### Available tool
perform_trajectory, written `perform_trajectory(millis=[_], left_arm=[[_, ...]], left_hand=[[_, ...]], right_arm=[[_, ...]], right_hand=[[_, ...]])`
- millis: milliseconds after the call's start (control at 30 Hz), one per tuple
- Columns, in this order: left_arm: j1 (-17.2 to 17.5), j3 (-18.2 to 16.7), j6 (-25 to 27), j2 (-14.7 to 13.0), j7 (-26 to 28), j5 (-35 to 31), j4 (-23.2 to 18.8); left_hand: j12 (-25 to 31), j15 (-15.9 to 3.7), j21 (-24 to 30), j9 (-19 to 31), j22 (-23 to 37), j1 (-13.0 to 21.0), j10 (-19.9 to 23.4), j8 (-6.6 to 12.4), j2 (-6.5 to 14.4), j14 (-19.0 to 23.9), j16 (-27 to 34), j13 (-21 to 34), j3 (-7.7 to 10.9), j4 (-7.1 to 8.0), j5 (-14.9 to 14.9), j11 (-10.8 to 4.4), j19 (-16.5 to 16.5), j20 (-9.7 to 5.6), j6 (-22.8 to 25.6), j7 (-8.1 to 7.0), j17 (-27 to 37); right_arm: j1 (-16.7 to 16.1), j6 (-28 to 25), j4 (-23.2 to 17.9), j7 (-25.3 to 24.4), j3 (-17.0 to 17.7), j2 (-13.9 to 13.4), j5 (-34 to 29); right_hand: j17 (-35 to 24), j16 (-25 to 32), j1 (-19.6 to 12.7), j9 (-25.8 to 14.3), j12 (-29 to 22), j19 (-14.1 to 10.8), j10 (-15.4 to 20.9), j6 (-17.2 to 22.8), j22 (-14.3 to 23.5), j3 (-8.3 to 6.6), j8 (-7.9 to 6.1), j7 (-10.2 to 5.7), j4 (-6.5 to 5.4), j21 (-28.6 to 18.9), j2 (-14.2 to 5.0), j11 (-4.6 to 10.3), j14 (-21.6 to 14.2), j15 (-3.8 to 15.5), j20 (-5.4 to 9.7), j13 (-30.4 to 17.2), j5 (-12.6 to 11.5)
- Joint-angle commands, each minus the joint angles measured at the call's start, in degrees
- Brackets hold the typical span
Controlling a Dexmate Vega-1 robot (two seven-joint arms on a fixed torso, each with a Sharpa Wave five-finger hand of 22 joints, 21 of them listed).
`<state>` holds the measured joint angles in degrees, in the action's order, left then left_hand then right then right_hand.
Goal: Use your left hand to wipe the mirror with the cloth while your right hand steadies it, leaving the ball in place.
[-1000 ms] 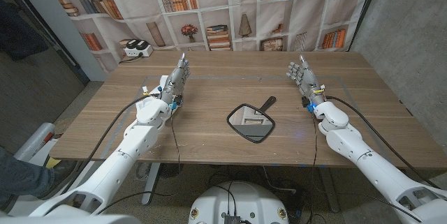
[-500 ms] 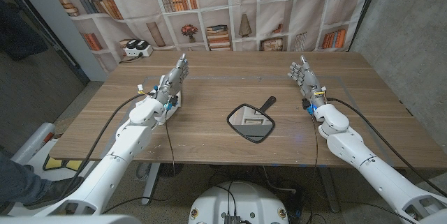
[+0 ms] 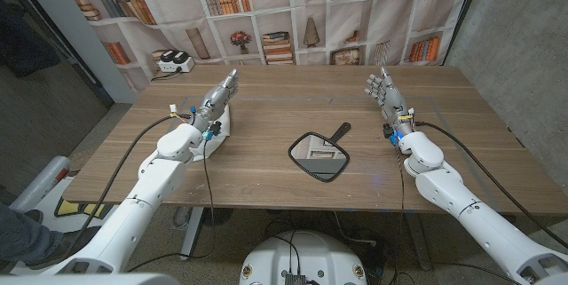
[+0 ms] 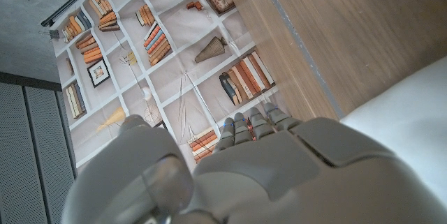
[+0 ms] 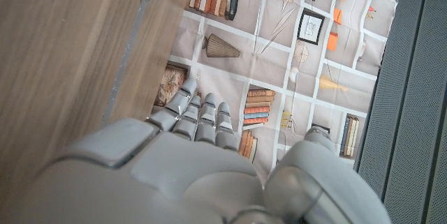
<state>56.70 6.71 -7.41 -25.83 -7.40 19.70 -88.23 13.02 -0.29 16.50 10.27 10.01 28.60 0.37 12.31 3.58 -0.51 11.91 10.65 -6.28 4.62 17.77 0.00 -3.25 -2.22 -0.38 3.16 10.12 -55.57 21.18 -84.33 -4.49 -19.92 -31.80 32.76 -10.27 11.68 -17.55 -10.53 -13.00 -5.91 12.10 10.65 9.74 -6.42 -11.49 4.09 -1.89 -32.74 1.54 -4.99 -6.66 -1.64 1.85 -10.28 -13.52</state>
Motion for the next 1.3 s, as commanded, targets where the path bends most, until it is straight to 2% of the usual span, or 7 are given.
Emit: perform_trajectory(millis=[33, 200, 333, 600, 833, 1133, 1300], left_arm=[[2.73, 0.44, -1.93, -3.32, 4.75, -6.41, -2.81], [4.25, 0.69, -0.69, -5.28, 8.9, -10.36, -5.9], [5.25, 0.74, 0.57, -6.96, 11.18, -12.67, -7.81], [6.82, 0.69, 0.91, -8.98, 14.54, -15.37, -9.02], [8.1, 0.83, 1.12, -10.47, 19.02, -19.25, -9.96], [8.91, 2.07, 4.3, -13.18, 23.68, -25.36, -12.05], [9.18, 2.76, 9.01, -14.66, 24.58, -27.91, -14.0]], left_hand=[[0.25, -0.26, -0.15, 0.29, 0.06, 0.74, 0.93, 0.4, 0.04, 0.53, 0.17, 0.09, -0.15, -0.37, -0.12, -0.16, 0.58, -2.49, 0.56, -0.01, 0.15], [0.75, -0.63, 0.14, 0.29, 0.04, 2.42, 3.96, 0.81, -0.19, 3.61, 0.56, 0.04, -0.23, -1.27, -0.19, 0.09, 3.72, -3.14, 3.22, 0.25, 0.12], [0.88, -0.7, 0.19, 0.29, 0.04, 2.86, 4.96, 0.94, -0.29, 4.42, 0.58, 0.03, -0.31, -1.5, -0.21, -0.04, 4.64, -3.11, 4.12, 0.26, 0.11], [-0.09, -0.83, -0.84, 0.3, 0.08, 3.74, 3.67, 0.2, -0.19, 3.18, -0.35, 0.04, -0.32, -1.89, -0.19, -0.65, 3.45, -2.77, 3.32, -0.1, 0.15], [-0.21, -1.07, -1.1, 0.31, 0.09, 4.23, 3.77, 0.07, -0.11, 3.15, -0.49, 0.04, -0.27, -2.12, -0.15, -1.13, 3.38, -2.69, 3.36, -0.26, 0.16], [-0.27, -1.56, -1.6, 0.33, 0.09, 5.49, 4.31, -0.05, 0.06, 3.86, -0.44, 0.06, -0.04, -2.74, 0.02, -1.52, 3.17, -2.37, 3.58, -0.92, 0.15], [-0.28, -1.75, -1.88, 0.35, 0.09, 6.54, 4.68, 0.0, 0.24, 4.03, -0.5, 0.08, 0.24, -3.26, 0.16, -1.91, 3.11, -2.44, 3.96, -0.99, 0.14]], right_arm=[[-0.51, 1.35, -2.62, -0.06, -0.7, -0.68, -2.45], [-0.38, 2.16, -2.75, 0.59, -1.11, -0.62, -2.93], [-0.18, 2.12, -2.72, 0.28, -1.43, -0.36, -3.46], [0.34, 2.17, -2.85, -1.12, -2.43, 0.14, -5.97], [0.55, 2.15, -2.58, -0.99, -2.58, 0.42, -5.67], [0.34, 2.61, -2.17, -2.03, -2.62, 1.21, -5.89], [0.25, 2.12, -2.46, -2.22, -2.62, 1.08, -5.83]], right_hand=[[-0.32, 0.17, -0.41, -0.25, -0.17, -0.41, 0.46, 0.5, 0.21, -0.05, -0.32, -0.01, 0.34, 0.37, 0.22, 0.0, -0.65, -0.22, 1.95, -0.32, 0.02], [-0.33, 0.19, -0.37, -0.26, -0.2, -0.56, 0.63, 0.63, 0.22, 0.01, -0.32, -0.1, 0.35, 0.49, 0.22, 0.1, -0.83, -0.21, 1.93, -0.32, 0.07], [-0.34, 0.21, -0.35, -0.26, -0.22, -0.73, 0.77, 0.73, 0.22, 0.04, -0.32, -0.16, 0.35, 0.58, 0.19, 0.09, -0.99, -0.25, 1.89, -0.32, 0.1], [-0.35, 0.24, -0.44, -0.26, -0.26, -1.19, 1.06, 1.15, 0.23, 0.01, -0.39, -0.27, 0.4, 0.71, 0.01, 0.07, -1.32, -0.01, 1.99, -0.33, 0.15], [-0.35, 0.2, -0.52, -0.26, -0.25, -1.38, 1.17, 1.37, 0.23, 0.0, -0.42, -0.36, 0.45, 0.85, -0.08, 0.12, -1.44, 0.0, 1.94, -0.33, 0.18], [-0.35, 0.13, -0.59, -0.27, -0.18, -1.49, 1.15, 1.49, 0.24, 0.01, -0.38, -0.4, 0.51, 1.07, -0.17, 0.08, -1.48, -0.05, 1.92, -0.34, 0.24], [-0.35, 0.06, -0.63, -0.27, -0.11, -1.54, 1.07, 1.54, 0.24, 0.01, -0.36, -0.42, 0.54, 1.19, -0.22, 0.07, -1.43, -0.16, 1.87, -0.34, 0.26]])
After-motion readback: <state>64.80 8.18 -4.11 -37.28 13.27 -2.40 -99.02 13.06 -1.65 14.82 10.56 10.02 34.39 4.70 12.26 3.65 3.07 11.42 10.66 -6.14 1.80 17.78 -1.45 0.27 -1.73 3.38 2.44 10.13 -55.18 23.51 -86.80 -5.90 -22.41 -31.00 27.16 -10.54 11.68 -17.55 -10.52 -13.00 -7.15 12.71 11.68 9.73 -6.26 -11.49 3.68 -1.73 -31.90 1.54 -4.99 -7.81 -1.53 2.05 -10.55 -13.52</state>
